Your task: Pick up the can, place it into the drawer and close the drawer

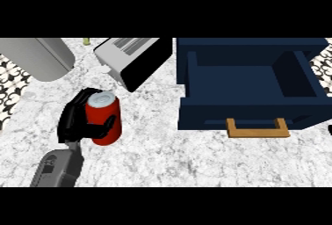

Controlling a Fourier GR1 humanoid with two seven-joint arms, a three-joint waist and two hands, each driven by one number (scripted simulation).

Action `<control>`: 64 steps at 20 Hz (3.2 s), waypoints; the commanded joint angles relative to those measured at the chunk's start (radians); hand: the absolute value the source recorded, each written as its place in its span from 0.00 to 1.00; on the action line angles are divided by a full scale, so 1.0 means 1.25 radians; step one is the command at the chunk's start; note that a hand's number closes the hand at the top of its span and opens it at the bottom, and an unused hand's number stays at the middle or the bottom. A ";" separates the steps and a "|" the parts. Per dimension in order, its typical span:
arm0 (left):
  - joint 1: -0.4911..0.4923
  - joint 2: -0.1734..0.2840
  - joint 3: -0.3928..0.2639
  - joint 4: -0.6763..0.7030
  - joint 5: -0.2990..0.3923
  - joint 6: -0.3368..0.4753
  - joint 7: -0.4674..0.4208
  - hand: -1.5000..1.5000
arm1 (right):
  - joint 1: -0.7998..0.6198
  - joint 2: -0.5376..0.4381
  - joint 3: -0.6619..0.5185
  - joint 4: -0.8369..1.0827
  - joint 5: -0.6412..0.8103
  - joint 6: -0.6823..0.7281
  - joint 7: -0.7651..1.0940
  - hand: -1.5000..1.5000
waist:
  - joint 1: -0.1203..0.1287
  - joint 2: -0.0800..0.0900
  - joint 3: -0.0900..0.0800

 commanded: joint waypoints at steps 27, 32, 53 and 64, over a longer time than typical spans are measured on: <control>-0.648 -0.074 -0.268 0.061 -0.063 0.395 0.418 1.00 | 0.036 0.013 -0.006 -0.025 -0.007 0.016 -0.020 0.00 | -0.028 0.003 0.001; -0.733 -0.074 -0.236 0.131 -0.051 0.368 0.422 1.00 | -0.002 -0.005 -0.039 -0.037 -0.034 0.021 0.036 0.00 | -0.015 0.002 0.000; -1.002 -0.074 -0.352 0.571 0.175 0.426 0.283 1.00 | -0.097 -0.012 -0.025 0.074 0.017 0.004 0.007 0.00 | -0.051 0.015 0.002; -0.996 -0.074 -0.452 0.638 0.255 0.499 0.210 1.00 | -0.133 -0.029 -0.030 0.098 0.008 0.014 0.003 0.00 | -0.071 0.021 0.002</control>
